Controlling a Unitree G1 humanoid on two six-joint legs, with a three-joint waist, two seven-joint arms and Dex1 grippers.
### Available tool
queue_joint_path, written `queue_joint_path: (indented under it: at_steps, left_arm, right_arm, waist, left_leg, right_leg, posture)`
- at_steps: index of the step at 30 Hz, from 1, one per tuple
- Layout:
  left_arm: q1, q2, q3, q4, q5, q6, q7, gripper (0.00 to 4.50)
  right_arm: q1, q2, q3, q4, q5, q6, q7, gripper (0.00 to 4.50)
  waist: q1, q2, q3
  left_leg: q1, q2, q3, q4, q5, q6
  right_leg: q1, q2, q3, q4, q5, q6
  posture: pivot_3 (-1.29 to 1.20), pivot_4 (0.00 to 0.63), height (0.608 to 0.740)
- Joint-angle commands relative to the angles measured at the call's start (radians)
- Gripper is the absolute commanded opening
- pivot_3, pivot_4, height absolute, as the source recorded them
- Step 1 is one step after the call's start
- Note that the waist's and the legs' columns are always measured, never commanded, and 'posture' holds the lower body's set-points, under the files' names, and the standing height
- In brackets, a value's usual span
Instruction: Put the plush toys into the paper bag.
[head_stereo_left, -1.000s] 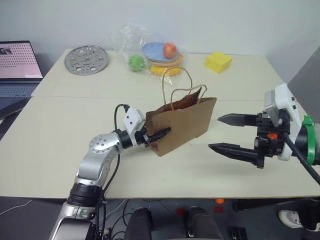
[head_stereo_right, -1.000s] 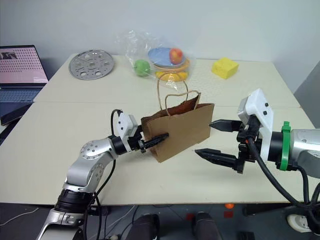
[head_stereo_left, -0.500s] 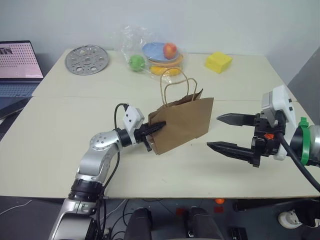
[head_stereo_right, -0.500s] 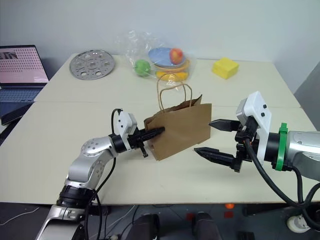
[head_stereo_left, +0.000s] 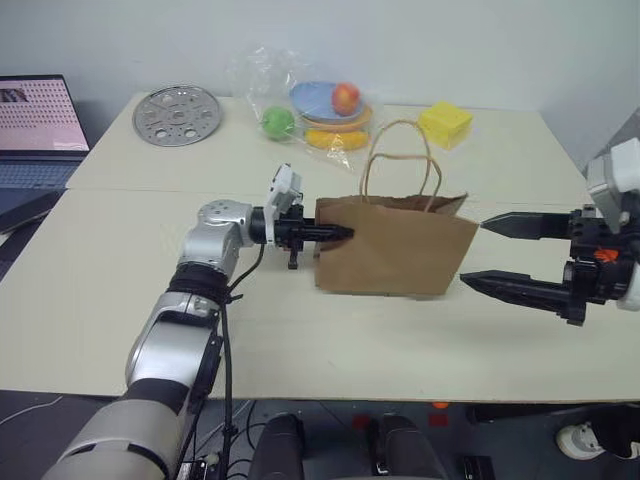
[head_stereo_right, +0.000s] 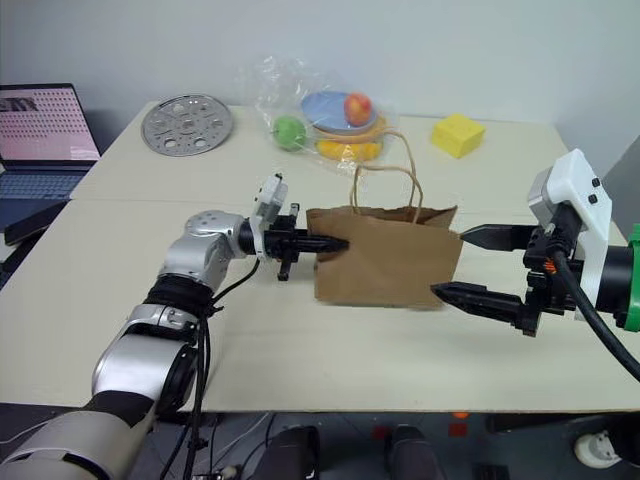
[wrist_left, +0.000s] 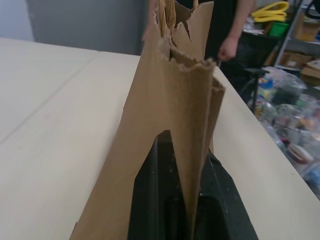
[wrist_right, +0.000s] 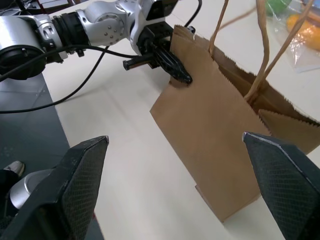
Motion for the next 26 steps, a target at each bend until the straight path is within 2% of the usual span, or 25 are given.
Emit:
queue_joint_path:
  at_steps: [1, 4, 8, 14, 16, 17, 19, 21, 24, 26]
  left_arm:
    - [-0.047, -0.04, 0.004, 0.123, 0.052, -0.118, -0.016, 0.02]
    - [-0.064, -0.051, 0.017, 0.165, 0.07, -0.172, -0.037, 0.66]
    - [-0.071, -0.025, 0.019, 0.145, 0.059, -0.169, -0.043, 1.92]
    - [-0.024, 0.118, 0.047, -0.029, 0.019, -0.06, -0.043, 3.73]
    - [0.064, 0.23, 0.104, -0.238, -0.01, 0.07, 0.013, 4.38]
    - [0.095, 0.265, 0.122, -0.301, -0.02, 0.108, 0.03, 4.48]
    - [0.2, 0.333, 0.177, -0.481, 0.008, 0.197, 0.194, 4.48]
    - [0.328, 0.387, 0.214, -0.667, 0.023, 0.296, 0.308, 4.48]
    - [0.454, 0.408, 0.257, -0.858, -0.006, 0.376, 0.4, 4.48]
    - [0.502, 0.405, 0.289, -0.909, -0.023, 0.398, 0.45, 4.48]
  right_arm:
    - [0.033, -0.015, -0.066, -0.021, 0.06, 0.002, -0.045, 4.5]
    - [0.058, -0.029, -0.087, -0.024, 0.103, 0.004, -0.07, 4.5]
    - [0.084, -0.032, -0.107, -0.018, 0.099, 0.006, -0.061, 4.5]
    - [0.147, 0.006, -0.14, 0.002, -0.018, 0.0, 0.001, 4.5]
    - [0.237, 0.047, -0.214, 0.044, -0.159, 0.001, 0.064, 4.5]
    - [0.261, 0.06, -0.229, 0.045, -0.193, -0.003, 0.075, 4.5]
    - [0.344, 0.124, -0.239, 0.08, -0.342, -0.08, 0.104, 4.5]
    - [0.407, 0.194, -0.186, 0.123, -0.516, -0.207, 0.113, 4.5]
    - [0.441, 0.258, -0.108, 0.18, -0.687, -0.352, 0.141, 4.5]
    - [0.414, 0.298, -0.051, 0.237, -0.752, -0.418, 0.151, 4.5]
  waist:
    - [0.0, 0.0, 0.0]
    - [0.001, 0.0, 0.0]
    - [0.001, 0.0, 0.0]
    - [-0.012, 0.0, 0.0]
    - [-0.011, 0.0, 0.0]
    - [-0.015, 0.0, -0.001]
    - [-0.015, 0.0, -0.001]
    - [-0.012, 0.0, -0.001]
    - [-0.006, 0.001, -0.001]
    - [-0.002, 0.002, 0.0]
  left_leg:
    - [-0.001, 0.0, -0.001, 0.0, 0.0, 0.0]
    - [-0.001, 0.0, -0.003, 0.0, 0.0, 0.0]
    - [-0.002, 0.0, -0.002, 0.001, 0.0, 0.0]
    - [-0.001, 0.001, -0.002, 0.002, 0.0, 0.0]
    - [-0.001, 0.001, -0.003, 0.002, 0.0, 0.0]
    - [-0.001, 0.001, -0.003, 0.001, 0.0, 0.0]
    - [-0.001, 0.002, -0.003, 0.001, 0.0, 0.0]
    - [0.0, 0.001, -0.005, 0.001, 0.0, 0.0]
    - [0.002, 0.001, -0.005, 0.001, 0.0, 0.0]
    - [0.002, 0.001, -0.003, 0.002, 0.001, -0.001]
  right_leg:
    - [0.0, 0.0, -0.001, 0.0, 0.0, 0.0]
    - [0.0, 0.0, -0.002, 0.0, 0.0, 0.0]
    - [0.0, 0.0, -0.001, 0.0, 0.001, 0.002]
    - [0.0, 0.001, -0.001, 0.001, 0.002, 0.003]
    - [0.0, 0.001, -0.001, 0.001, 0.002, 0.003]
    - [0.0, 0.001, -0.001, 0.001, 0.002, 0.003]
    - [0.0, 0.001, -0.001, 0.002, 0.002, 0.003]
    - [0.001, 0.001, -0.002, 0.002, 0.002, 0.004]
    - [0.002, 0.0, -0.001, 0.002, 0.002, 0.004]
    - [0.002, -0.002, -0.001, 0.002, 0.002, 0.004]
  posture:
    - [0.0, 0.15, 0.74]
    - [0.0, 0.15, 0.74]
    - [0.0, 0.15, 0.74]
    - [0.0, 0.15, 0.74]
    - [0.0, 0.15, 0.74]
    - [0.0, 0.15, 0.74]
    - [0.0, 0.15, 0.74]
    - [0.0, 0.15, 0.74]
    - [0.0, 0.15, 0.74]
    - [0.0, 0.15, 0.74]
